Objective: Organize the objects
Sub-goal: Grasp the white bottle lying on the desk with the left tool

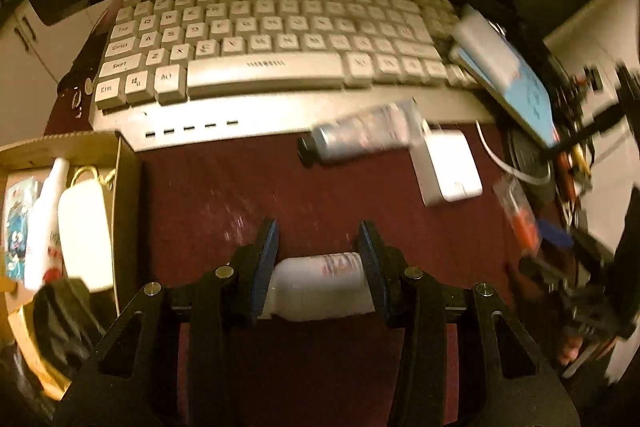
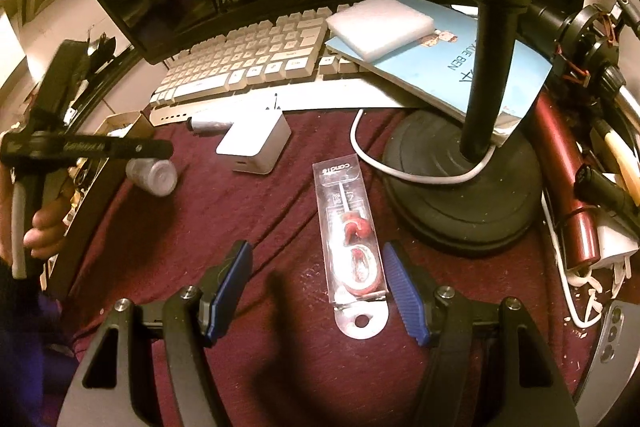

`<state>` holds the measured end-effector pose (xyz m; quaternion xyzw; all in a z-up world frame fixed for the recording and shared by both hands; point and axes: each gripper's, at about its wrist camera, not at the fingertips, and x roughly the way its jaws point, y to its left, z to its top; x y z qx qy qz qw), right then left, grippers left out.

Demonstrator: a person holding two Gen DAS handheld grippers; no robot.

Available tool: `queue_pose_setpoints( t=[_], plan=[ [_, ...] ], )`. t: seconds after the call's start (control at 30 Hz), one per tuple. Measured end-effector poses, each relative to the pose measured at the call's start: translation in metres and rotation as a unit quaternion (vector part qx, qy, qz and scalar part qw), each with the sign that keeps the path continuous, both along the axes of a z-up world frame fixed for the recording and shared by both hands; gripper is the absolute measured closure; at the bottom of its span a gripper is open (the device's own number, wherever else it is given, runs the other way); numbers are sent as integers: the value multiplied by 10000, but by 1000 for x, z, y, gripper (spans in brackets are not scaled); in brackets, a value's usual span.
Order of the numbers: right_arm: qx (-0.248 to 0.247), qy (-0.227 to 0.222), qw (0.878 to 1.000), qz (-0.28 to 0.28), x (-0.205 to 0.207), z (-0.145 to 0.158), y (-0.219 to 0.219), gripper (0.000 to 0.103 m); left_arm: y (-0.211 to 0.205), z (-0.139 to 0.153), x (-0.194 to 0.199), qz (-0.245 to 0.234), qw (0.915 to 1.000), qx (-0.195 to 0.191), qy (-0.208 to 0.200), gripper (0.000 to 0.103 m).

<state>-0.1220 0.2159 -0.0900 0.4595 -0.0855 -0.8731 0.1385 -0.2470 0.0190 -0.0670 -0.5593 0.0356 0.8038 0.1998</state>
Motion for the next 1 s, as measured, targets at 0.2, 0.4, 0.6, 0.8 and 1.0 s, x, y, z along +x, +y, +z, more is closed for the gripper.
queue_pose_setpoints(
  t=[0.2,0.4,0.6,0.8,1.0],
  plan=[
    [7,-42,10000,-43,1,-2,-2,35,-11,-2,30,-51,9999,-104,39,61],
    [41,-48,10000,-3,3,-2,-8,35,-40,1,54,362,9992,157,37,61],
    [67,-64,10000,29,6,-2,-13,35,-53,-1,75,530,9982,276,-56,61],
    [82,-74,9999,13,11,-2,-14,35,-62,6,91,672,9972,310,79,61],
    [82,-45,9999,45,18,0,-18,35,-68,15,95,749,9958,500,155,61]
  ],
)
